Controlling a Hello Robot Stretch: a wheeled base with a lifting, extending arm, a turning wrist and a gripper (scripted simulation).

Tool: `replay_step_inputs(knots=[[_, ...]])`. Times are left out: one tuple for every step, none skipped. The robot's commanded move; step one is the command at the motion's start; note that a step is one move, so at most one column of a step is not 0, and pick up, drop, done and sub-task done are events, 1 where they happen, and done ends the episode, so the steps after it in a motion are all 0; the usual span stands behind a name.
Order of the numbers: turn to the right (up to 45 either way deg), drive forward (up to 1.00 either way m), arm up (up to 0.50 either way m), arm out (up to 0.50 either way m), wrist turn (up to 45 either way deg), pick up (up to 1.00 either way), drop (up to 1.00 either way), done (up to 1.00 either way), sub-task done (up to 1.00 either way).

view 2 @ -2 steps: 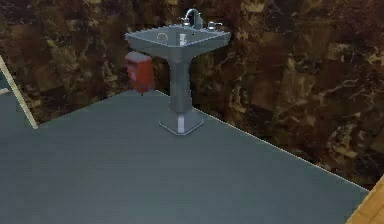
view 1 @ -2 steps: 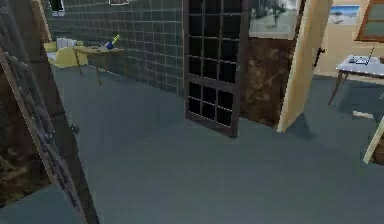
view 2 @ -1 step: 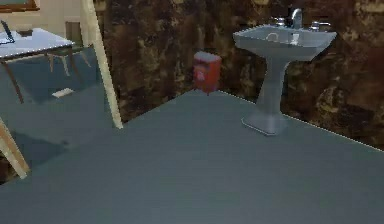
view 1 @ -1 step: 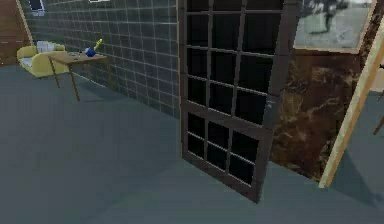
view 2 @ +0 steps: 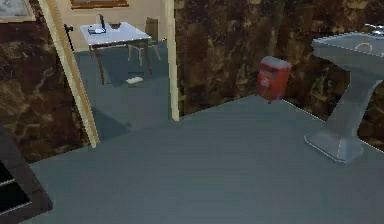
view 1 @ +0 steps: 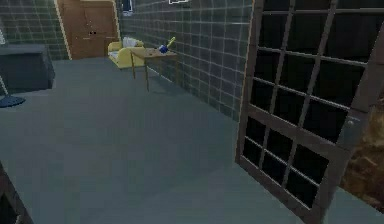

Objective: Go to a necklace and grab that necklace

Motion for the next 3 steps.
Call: replay_step_inputs(knots=[[0.0,0.15,0.0,0.0,0.0,0.0,0.0,0.0,0.0],[-15.0,0.0,0.0,0.0,0.0,0.0,0.0,0.0,0.0],[0.0,1.0,0.0,0.0,0.0,0.0,0.0,0.0,0.0]])
